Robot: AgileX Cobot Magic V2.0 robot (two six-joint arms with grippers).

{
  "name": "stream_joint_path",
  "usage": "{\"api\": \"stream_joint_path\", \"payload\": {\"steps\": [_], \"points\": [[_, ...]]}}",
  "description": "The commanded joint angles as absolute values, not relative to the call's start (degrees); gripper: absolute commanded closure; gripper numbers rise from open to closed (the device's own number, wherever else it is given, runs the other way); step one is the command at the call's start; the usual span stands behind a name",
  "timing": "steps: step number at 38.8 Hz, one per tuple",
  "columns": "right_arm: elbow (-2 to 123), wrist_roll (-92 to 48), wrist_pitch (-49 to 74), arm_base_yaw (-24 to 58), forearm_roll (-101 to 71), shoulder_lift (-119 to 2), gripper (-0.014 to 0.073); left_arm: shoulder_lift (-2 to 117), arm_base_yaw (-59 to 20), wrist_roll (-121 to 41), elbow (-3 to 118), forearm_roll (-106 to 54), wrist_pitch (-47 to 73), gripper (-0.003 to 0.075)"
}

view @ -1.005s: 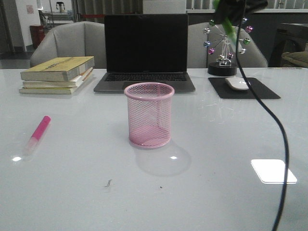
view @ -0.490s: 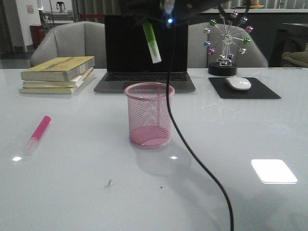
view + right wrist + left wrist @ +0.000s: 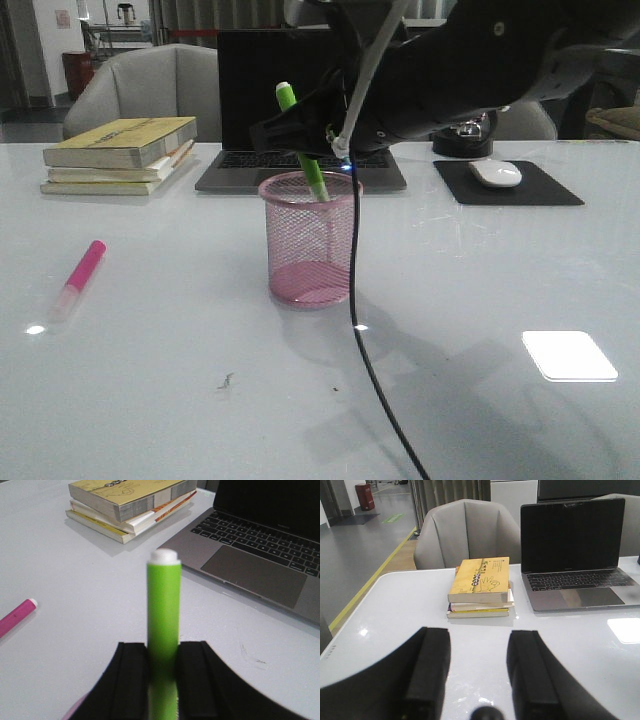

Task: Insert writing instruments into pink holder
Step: 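Lower the green marker into the holder and open the right gripper, then withdraw the right gripper away from the holder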

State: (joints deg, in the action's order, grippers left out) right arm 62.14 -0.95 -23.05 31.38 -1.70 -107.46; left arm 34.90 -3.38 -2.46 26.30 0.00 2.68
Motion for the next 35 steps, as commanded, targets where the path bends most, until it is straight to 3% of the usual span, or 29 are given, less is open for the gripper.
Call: {"api": "stream_joint_path", "payload": {"steps": [1, 3, 8, 10, 20, 35], "points": [[63.6, -0.6, -28.1, 31.5, -1.2, -104.4, 0.0504, 35.3, -3.4, -1.9, 28.1, -0.4, -1.8, 0.0377], [63.6, -0.6, -28.1, 31.5, -1.2, -104.3, 0.0433, 35.3, -3.4, -1.9, 28.1, -0.4, -1.8, 0.0377], [63.8, -0.3, -28.2, 31.5, -1.7, -103.8, 0.0144, 35.3, -3.4, -1.9, 28.1, -0.4, -1.8, 0.0377], [63.8, 0.0, -27.6, 31.5, -1.7, -103.2, 0.0086, 35.3, -3.4, -1.9, 28.1, -0.4, -1.8, 0.0377], [63.8, -1.0, -14.0, 29.8, -1.7, -92.5, 0.0139, 35.3, -3.4, -1.9, 28.1, -0.4, -1.8, 0.0377], [62.3, -2.2, 9.2, 16.0, -1.7, -75.9, 0.0144, 35.3, -3.4, -1.9, 28.1, -0.4, -2.4, 0.0377]]}}
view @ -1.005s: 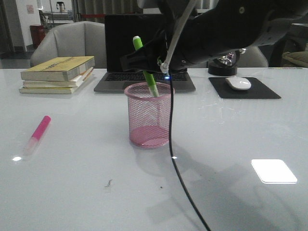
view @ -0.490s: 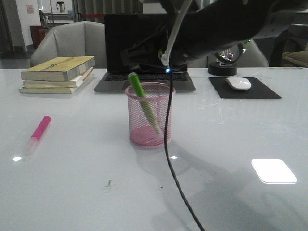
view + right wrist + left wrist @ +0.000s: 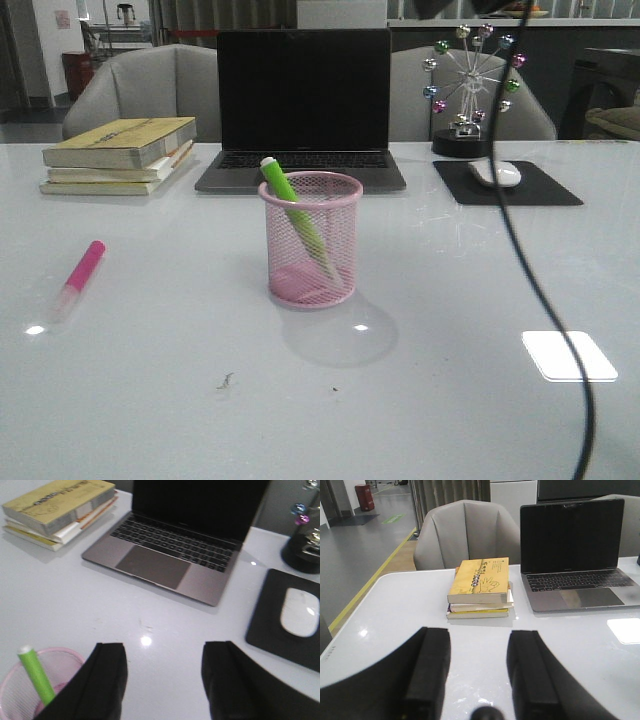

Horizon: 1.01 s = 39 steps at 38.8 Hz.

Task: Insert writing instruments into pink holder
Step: 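Withdraw the right gripper away from the holder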

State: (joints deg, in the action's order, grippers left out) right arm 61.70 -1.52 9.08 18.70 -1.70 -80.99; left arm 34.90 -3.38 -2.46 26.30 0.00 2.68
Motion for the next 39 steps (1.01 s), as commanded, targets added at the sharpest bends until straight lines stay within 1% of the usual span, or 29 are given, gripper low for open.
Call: {"api": "stream_joint_path", "payload": {"steps": [1, 10, 18, 24, 32, 39], "points": [[61.8, -2.2, 9.7, 15.0, -1.7, -74.7, 0.0144, 35.3, -3.4, -1.9, 28.1, -0.4, -2.4, 0.0377], [53.1, -2.2, 14.0, 9.1, -1.7, -63.6, 0.0144, 35.3, -3.4, -1.9, 28.1, -0.4, -2.3, 0.0377], [43.3, -2.2, 19.3, 4.2, -1.7, -50.2, 0.0144, 35.3, -3.4, -1.9, 28.1, -0.4, -2.3, 0.0377], [38.8, -2.2, 23.2, 0.4, -1.6, -43.2, 0.0144, 35.3, -3.4, -1.9, 28.1, -0.4, 0.0, 0.0377], [37.5, -2.2, 24.5, -0.3, -1.7, -41.5, 0.0144, 36.6, -3.4, -1.9, 29.3, -1.2, 1.6, 0.0377], [37.5, -2.2, 24.8, -0.3, -1.6, -41.5, 0.0144, 45.1, -3.8, -1.9, 36.8, -4.8, 7.6, 0.0377]]}}
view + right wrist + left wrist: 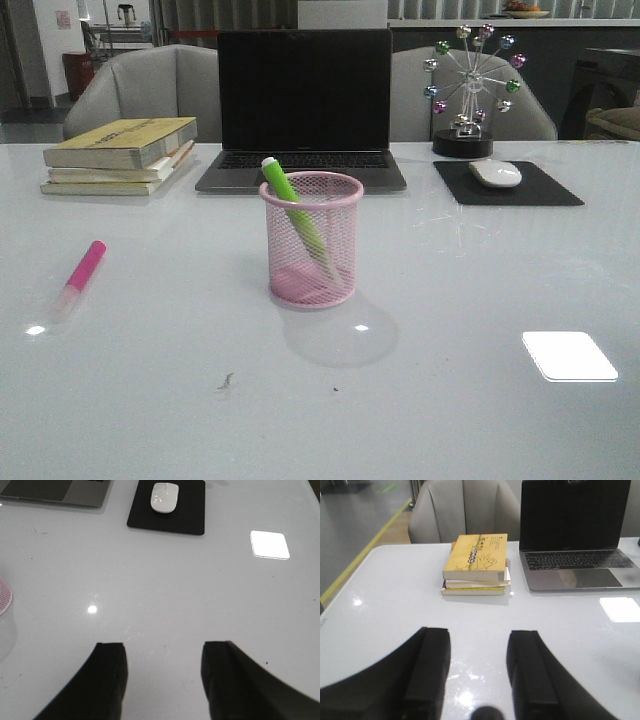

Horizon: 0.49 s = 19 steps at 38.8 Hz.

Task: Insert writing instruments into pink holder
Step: 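Withdraw the right gripper away from the holder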

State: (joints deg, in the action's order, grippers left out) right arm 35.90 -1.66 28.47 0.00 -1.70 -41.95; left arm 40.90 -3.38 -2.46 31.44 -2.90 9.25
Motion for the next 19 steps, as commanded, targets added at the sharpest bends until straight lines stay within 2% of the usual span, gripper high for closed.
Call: {"api": "stream_joint_path", "payload": {"steps": [1, 12, 19], "points": [[37.5, -2.2, 24.8, -0.3, -1.6, -41.5, 0.0144, 46.5, -4.1, -1.9, 38.0, -4.8, 8.9, 0.0377], [37.5, -2.2, 25.0, -0.3, -1.6, -41.5, 0.0144, 68.7, -9.8, -1.9, 57.9, -4.8, 21.9, 0.0377], [37.5, -2.2, 26.1, -0.3, -1.6, -41.5, 0.0144, 82.1, -10.5, -1.9, 70.5, -7.4, 33.7, 0.0377]]}}
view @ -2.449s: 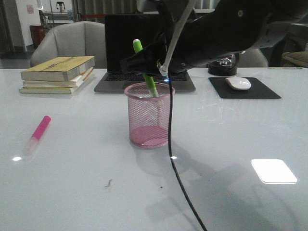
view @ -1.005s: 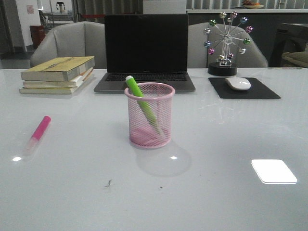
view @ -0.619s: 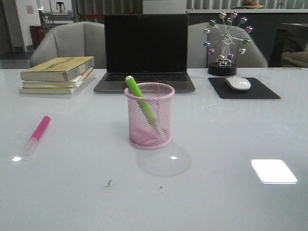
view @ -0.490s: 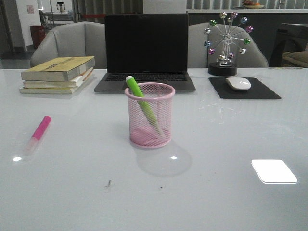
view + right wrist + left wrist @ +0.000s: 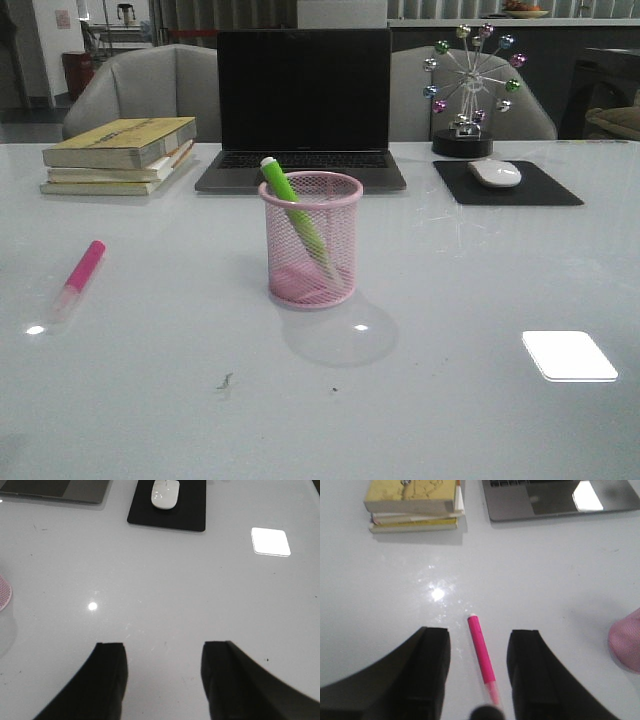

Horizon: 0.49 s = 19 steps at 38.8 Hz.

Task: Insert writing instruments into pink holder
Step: 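Withdraw the right gripper away from the holder, then lower the left gripper onto the pink marker and close on it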

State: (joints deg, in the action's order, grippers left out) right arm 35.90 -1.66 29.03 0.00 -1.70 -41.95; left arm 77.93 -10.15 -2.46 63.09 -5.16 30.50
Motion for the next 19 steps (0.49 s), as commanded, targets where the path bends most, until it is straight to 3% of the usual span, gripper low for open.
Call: {"api": "stream_joint_path", "payload": {"steps": [1, 9, 19], "points": [[37.5, -2.2, 26.2, -0.3, -1.6, -41.5, 0.0144, 84.3, -10.5, -1.9, 72.6, -7.8, 36.0, 0.0377], [37.5, -2.2, 26.3, -0.3, -1.6, -41.5, 0.0144, 97.6, -10.5, 0.5, 85.5, -8.5, 48.2, 0.0377], [37.5, -2.2, 26.7, -0.3, -1.6, -41.5, 0.0144, 108.6, -10.5, 3.5, 94.8, -8.5, 53.4, 0.0377]]}}
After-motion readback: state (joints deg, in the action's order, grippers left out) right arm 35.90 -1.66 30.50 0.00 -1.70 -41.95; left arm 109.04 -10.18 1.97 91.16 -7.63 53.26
